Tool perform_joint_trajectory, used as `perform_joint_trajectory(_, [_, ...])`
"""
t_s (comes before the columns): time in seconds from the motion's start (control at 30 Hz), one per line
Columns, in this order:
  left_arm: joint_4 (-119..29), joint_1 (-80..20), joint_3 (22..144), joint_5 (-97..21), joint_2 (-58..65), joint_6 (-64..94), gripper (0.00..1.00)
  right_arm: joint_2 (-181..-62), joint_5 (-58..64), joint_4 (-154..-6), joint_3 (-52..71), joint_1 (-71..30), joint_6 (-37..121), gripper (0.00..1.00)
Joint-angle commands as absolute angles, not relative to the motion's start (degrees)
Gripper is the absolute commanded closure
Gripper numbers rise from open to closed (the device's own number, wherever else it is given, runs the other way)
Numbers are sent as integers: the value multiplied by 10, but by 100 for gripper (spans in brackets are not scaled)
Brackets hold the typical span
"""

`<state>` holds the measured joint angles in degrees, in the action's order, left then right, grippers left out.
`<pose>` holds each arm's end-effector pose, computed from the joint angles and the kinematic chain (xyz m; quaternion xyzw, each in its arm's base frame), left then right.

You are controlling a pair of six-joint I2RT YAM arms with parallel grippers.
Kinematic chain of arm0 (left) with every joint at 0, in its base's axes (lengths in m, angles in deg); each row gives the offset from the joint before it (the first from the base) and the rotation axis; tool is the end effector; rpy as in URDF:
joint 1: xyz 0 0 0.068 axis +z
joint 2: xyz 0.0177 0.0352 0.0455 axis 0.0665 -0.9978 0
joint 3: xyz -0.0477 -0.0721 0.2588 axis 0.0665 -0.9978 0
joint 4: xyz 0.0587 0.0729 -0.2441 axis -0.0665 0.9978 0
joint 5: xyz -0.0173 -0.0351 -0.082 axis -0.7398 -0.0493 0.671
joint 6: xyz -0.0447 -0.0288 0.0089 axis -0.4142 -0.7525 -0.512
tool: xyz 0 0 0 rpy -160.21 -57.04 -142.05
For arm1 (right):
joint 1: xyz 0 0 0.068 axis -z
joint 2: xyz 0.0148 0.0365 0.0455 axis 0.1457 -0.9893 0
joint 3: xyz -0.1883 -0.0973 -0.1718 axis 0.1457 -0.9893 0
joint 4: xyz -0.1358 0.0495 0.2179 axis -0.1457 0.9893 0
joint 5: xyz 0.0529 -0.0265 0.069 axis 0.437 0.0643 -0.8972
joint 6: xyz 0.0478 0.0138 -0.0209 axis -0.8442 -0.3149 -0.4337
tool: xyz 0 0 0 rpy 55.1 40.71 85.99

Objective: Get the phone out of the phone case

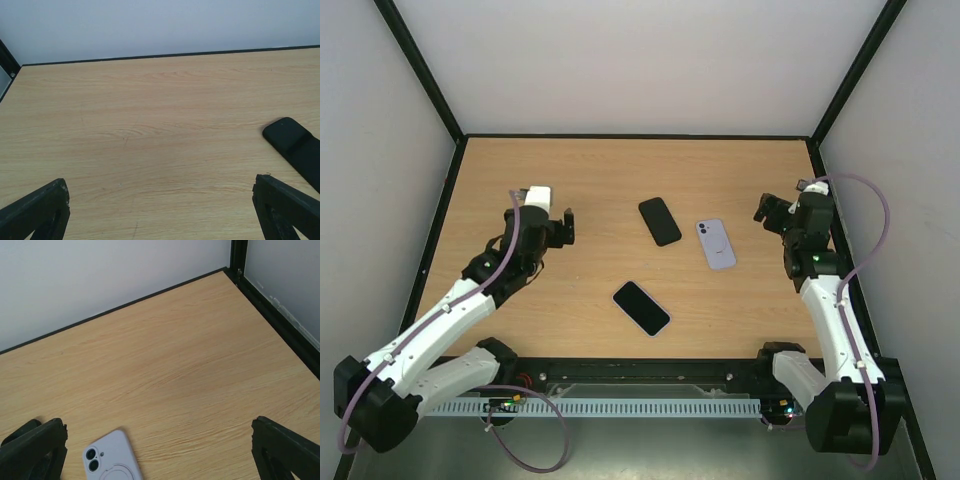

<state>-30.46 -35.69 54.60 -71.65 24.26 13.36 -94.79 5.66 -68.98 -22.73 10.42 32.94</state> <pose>0.1911 -0.1007 0.3018 0.0145 0.8217 -0.0367 0.5686 0.2187 -0.0046 0.2981 0.1051 0.8235 0.1050 0.5475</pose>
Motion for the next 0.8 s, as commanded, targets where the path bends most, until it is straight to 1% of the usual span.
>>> perform_joint_trajectory(0.0, [-299,-360,558,-709,240,131,1,-944,28,-660,-201,108,331,3])
perform_joint_trajectory(0.07, [-302,-361,554,-705,242,131,1,-930,-23,-663,-205,108,370,3])
perform_joint_trajectory(0.2, [-304,-361,553,-679,233,132,0,-901,-165,-644,-216,108,482,2])
perform_joint_trajectory(0.27, [-298,-362,561,-657,220,130,0,-896,-202,-629,-217,108,514,2])
perform_joint_trajectory(0.3, [-288,-364,570,-647,214,131,0,-898,-207,-622,-217,108,524,0])
perform_joint_trajectory(0.37, [-270,-374,588,-629,205,120,0,-902,-212,-597,-214,108,554,2])
perform_joint_trajectory(0.47, [-247,-391,597,-604,195,78,2,-905,-205,-547,-207,108,607,3])
perform_joint_trajectory(0.57, [-211,-395,601,-553,173,48,8,-909,-188,-510,-207,108,644,4])
perform_joint_trajectory(0.77, [-202,-410,585,-532,158,24,9,-961,-164,-501,-213,108,687,7])
